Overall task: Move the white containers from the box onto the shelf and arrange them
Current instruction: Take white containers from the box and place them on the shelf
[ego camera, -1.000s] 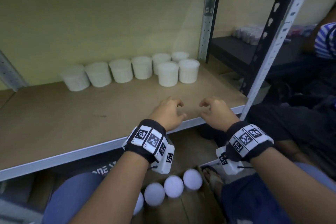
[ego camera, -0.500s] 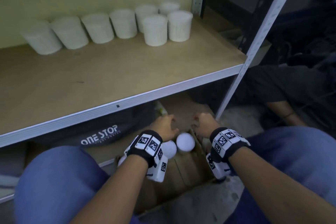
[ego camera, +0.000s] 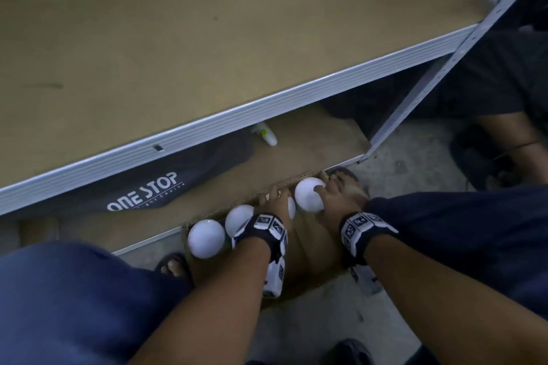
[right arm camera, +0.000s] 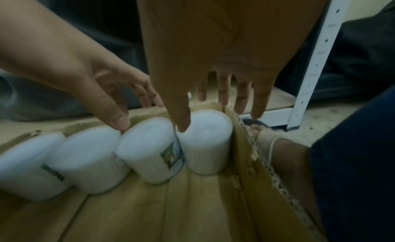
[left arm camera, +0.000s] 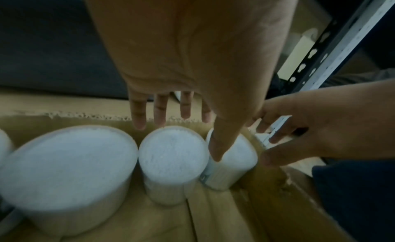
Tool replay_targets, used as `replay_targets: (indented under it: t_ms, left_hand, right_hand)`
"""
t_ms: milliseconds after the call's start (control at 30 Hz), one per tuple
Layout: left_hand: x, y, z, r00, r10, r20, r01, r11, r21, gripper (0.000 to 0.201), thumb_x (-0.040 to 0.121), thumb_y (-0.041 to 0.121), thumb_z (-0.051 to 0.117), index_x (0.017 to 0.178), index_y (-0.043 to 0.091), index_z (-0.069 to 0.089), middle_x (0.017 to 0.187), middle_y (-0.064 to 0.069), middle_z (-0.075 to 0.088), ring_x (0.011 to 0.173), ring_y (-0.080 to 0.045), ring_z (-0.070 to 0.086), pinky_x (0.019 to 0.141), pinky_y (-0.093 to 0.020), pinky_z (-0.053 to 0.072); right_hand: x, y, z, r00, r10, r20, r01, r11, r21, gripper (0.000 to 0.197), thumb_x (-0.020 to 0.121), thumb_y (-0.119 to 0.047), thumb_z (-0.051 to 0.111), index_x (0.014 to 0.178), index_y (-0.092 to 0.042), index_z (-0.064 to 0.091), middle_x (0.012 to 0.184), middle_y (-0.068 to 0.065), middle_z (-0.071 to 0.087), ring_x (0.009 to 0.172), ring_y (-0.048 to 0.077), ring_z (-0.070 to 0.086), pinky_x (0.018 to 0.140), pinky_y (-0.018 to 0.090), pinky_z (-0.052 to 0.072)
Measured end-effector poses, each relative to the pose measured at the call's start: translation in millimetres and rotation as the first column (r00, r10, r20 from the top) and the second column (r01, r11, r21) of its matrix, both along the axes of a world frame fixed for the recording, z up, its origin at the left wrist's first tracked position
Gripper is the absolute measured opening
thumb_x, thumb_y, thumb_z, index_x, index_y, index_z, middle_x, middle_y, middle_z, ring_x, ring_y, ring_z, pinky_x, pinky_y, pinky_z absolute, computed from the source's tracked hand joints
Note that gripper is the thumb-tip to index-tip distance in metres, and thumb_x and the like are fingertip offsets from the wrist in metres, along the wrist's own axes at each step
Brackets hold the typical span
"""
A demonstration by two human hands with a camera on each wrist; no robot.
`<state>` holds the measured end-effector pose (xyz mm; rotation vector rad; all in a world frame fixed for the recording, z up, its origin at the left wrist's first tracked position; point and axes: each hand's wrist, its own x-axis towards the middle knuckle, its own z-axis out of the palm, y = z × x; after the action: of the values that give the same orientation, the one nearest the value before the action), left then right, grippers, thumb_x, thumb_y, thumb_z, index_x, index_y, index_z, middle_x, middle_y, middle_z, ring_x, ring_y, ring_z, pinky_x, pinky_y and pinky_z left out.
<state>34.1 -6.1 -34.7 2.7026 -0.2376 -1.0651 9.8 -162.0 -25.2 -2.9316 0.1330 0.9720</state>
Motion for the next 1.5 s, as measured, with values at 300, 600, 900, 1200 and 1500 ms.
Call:
replay_targets:
  t_ms: [300,600,900,1200,1500]
  left_hand:
    - [-9.1,0.3,-57.6,0.961,-0.035,0.273,0.012,0.996,0.084,0.06,0.079,0.023,0.061,0.133,0.033,0.04,0.139,-0.006,0.037,0.109,-0.034,0.048,0.088,-0.04,0.043]
    - [-13.8,-0.8,-76.1,0.941,-0.002,0.339,-0.02,0.998,0.064,0.061,0.077,0.021,0.063,0.131,0.041,0.042,0.134,-0.002,0.04,0.103,-0.033,0.049,0.082,-0.039,0.048]
    - [-6.7,3.7,-43.6,0.985,-0.013,0.174,0.009,1.0,0.023,0.068,0.072,0.027,0.066,0.129,0.041,0.033,0.133,0.0,0.029,0.119,-0.034,0.038,0.09,-0.043,0.045]
    - [2.6,16.1,48.1,0.994,0.022,0.103,-0.02,1.0,-0.019,0.077,0.062,0.034,0.076,0.127,0.037,0.035,0.135,0.003,0.029,0.126,-0.032,0.028,0.095,-0.046,0.044]
    - [-2.8,31.9,157.4,0.974,0.003,0.226,0.021,0.994,-0.104,0.091,0.057,0.044,0.078,0.135,0.031,0.034,0.129,-0.001,0.035,0.119,-0.033,0.034,0.095,-0.046,0.045]
  right_hand:
    - [20.6,9.3,-50.0,0.965,0.239,0.111,-0.236,0.971,-0.039,0.08,0.076,-0.036,0.067,0.147,-0.021,0.032,0.149,0.021,0.03,0.136,0.046,0.029,0.114,0.055,0.019]
    - [23.2,21.3,-61.2,0.958,0.214,0.188,-0.209,0.977,-0.045,0.05,0.067,-0.036,0.055,0.115,-0.031,0.065,0.116,0.021,0.061,0.088,0.042,0.063,0.086,0.053,0.049]
    - [25.4,22.2,-22.5,0.985,0.116,0.126,-0.109,0.992,-0.06,0.068,0.069,-0.027,0.068,0.132,-0.029,0.043,0.135,0.017,0.036,0.116,0.04,0.044,0.1,0.049,0.035]
    - [29.1,20.6,55.8,0.98,-0.001,0.197,0.005,1.0,-0.019,0.083,0.062,-0.033,0.075,0.135,-0.036,0.036,0.132,0.009,0.035,0.113,0.035,0.042,0.095,0.042,0.037]
    - [12.5,9.9,176.0,0.97,0.001,0.244,-0.006,1.0,0.02,0.085,0.059,-0.041,0.08,0.133,-0.037,0.038,0.133,0.006,0.031,0.119,0.036,0.037,0.098,0.045,0.036]
